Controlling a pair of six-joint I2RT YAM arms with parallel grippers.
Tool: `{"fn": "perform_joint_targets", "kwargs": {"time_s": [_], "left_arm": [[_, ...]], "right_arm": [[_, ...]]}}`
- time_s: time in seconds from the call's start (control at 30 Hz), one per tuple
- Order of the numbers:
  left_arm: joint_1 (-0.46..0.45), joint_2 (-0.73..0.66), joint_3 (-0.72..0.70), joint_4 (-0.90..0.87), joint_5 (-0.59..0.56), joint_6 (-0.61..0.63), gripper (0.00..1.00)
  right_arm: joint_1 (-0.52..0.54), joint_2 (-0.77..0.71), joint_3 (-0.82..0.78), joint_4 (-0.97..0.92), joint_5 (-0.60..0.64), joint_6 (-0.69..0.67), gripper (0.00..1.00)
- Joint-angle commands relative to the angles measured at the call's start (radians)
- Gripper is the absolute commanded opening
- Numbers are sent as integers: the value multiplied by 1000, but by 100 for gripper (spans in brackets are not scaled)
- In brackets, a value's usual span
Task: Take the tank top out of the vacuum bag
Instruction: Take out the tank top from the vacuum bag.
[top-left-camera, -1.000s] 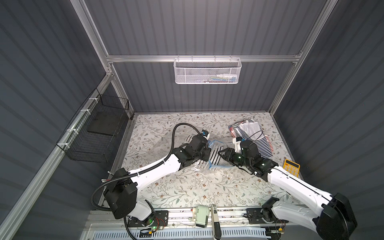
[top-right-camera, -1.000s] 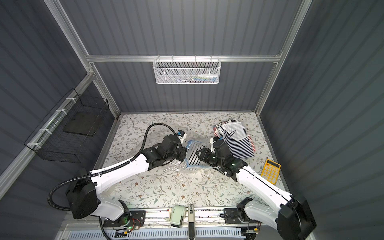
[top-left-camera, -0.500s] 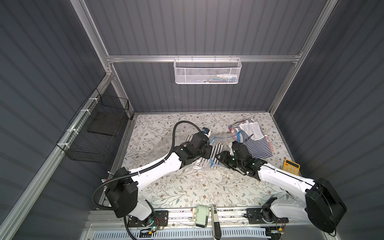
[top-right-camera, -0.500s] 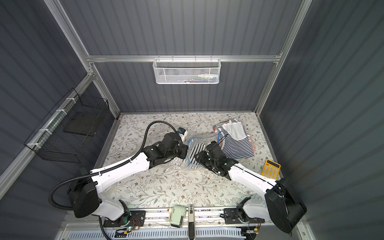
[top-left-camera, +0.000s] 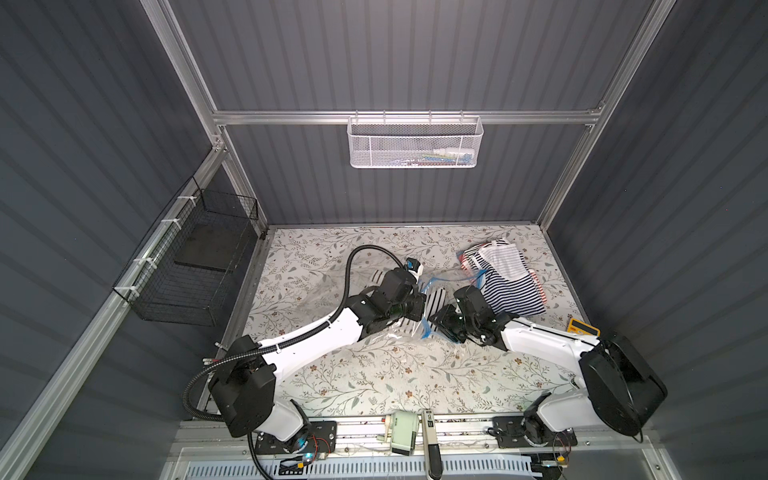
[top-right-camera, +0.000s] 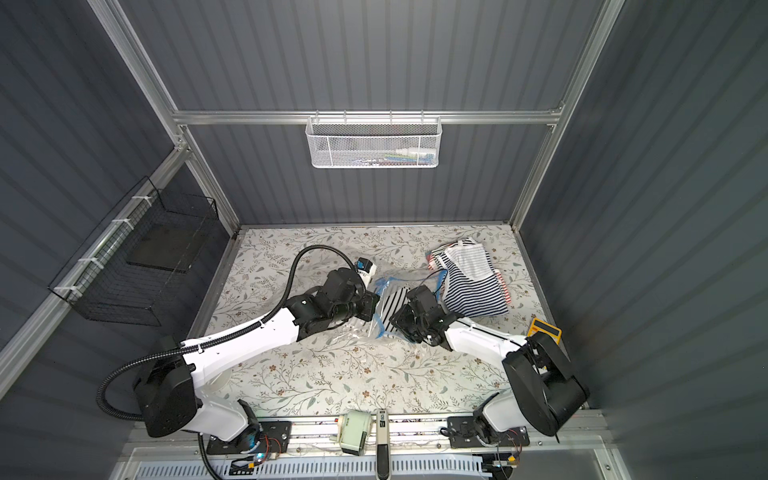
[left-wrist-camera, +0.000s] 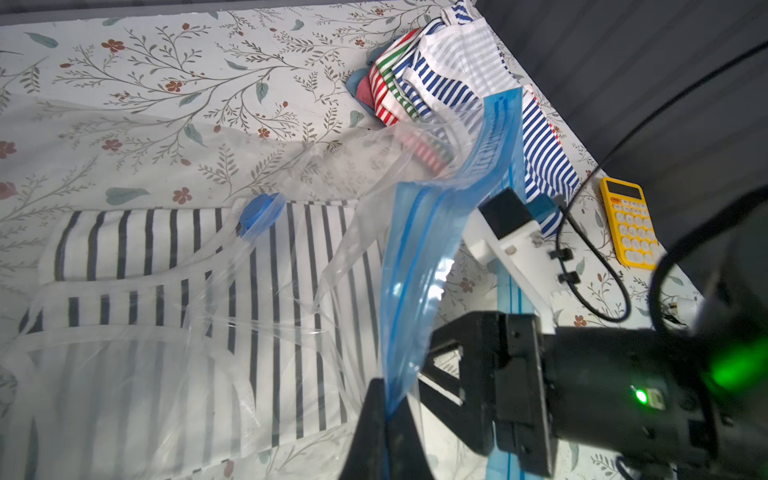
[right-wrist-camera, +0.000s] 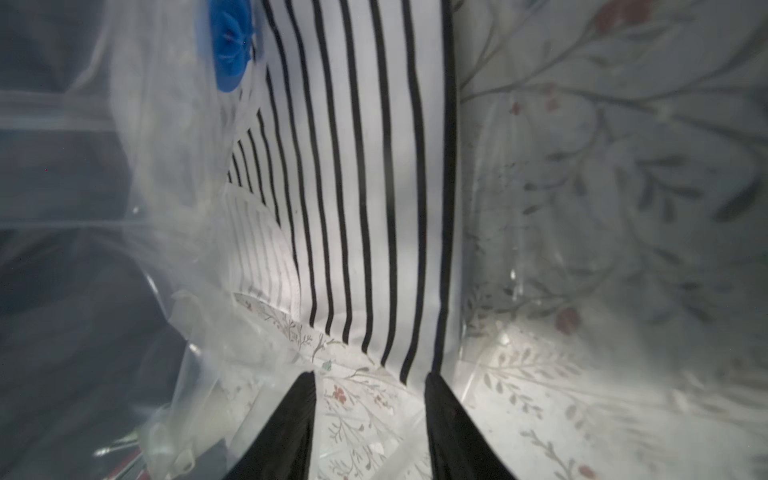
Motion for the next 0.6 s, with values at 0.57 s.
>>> {"fn": "perform_joint_targets", "kwargs": {"time_s": [0.57], "left_arm": [[-24,-34,-53,60,27,-14,0]], "right_arm": [[-101,231,186,-115,-41,-49,52]]}}
